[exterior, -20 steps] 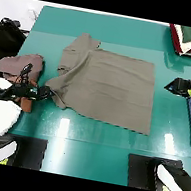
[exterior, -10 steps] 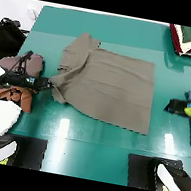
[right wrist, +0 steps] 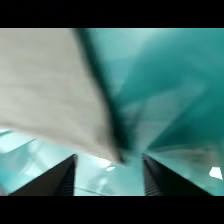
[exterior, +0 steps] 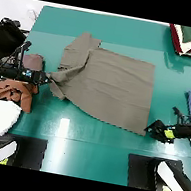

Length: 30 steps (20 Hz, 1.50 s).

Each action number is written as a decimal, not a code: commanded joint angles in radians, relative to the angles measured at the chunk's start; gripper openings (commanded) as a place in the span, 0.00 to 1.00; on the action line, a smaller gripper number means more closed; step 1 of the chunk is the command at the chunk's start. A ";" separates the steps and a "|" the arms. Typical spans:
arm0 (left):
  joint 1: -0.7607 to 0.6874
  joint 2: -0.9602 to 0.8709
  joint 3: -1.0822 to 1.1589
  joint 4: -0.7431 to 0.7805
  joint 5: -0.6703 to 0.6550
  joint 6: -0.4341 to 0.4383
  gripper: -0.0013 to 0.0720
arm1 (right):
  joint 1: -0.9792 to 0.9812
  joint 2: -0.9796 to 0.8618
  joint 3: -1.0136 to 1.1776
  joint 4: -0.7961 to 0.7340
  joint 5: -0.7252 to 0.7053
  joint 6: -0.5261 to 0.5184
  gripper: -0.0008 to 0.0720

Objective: Fold the shirts.

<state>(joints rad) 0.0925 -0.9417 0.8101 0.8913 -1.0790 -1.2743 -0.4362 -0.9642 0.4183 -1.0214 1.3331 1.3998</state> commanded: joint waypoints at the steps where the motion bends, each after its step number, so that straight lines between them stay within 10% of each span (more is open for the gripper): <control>1: 0.001 0.000 0.004 0.003 -0.007 0.000 0.05 | 0.115 -0.082 -0.022 0.117 -0.145 -0.014 0.59; 5: 0.003 0.001 0.026 0.004 -0.029 0.000 0.05 | 0.296 -0.130 0.087 0.104 -0.179 -0.014 0.03; 14: 0.120 0.063 0.898 0.006 -0.127 -0.058 0.05 | 0.094 0.211 0.992 0.105 -0.010 -0.012 0.03; 22: 0.120 0.074 1.399 0.057 0.004 -0.087 0.05 | -0.298 0.081 1.791 0.111 0.227 0.069 0.03; 30: 0.093 -0.054 1.002 0.041 -0.136 -0.142 0.05 | -0.267 -0.009 1.419 0.138 0.299 0.098 0.03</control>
<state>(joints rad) 0.2035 -0.9360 1.9598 0.9371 -1.1587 -1.4044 -0.7177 -0.9440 1.9991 -0.8768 1.6154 1.4883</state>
